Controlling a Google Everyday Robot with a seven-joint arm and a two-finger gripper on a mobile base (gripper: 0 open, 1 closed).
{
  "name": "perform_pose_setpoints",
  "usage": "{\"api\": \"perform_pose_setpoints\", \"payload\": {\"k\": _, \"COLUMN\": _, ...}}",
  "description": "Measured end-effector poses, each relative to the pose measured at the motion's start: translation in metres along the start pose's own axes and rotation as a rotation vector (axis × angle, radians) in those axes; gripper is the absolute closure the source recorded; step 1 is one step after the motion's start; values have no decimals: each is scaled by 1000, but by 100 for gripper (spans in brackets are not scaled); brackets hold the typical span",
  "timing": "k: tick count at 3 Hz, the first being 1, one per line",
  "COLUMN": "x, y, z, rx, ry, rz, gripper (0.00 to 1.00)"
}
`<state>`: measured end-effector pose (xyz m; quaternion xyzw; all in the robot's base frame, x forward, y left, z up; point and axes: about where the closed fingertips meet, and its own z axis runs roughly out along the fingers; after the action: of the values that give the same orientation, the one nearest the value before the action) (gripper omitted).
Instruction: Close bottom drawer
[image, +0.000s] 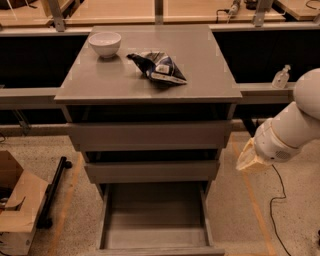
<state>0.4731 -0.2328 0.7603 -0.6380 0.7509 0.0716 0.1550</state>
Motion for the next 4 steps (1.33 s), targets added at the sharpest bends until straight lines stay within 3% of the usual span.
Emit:
{"api": "perform_pose_setpoints", "payload": {"k": 1, "x": 8, "y": 8, "z": 39, "rx": -30, "ry": -18, "rz": -42, "gripper": 100}}
{"api": "perform_pose_setpoints", "payload": {"k": 3, "x": 35, "y": 27, "z": 152, "rx": -169, "ry": -32, "rz": -149, "gripper": 100}}
{"api": "perform_pose_setpoints", "payload": {"k": 4, "x": 59, "y": 21, "z": 206, "rx": -259, "ry": -67, "rz": -140, "gripper": 100}}
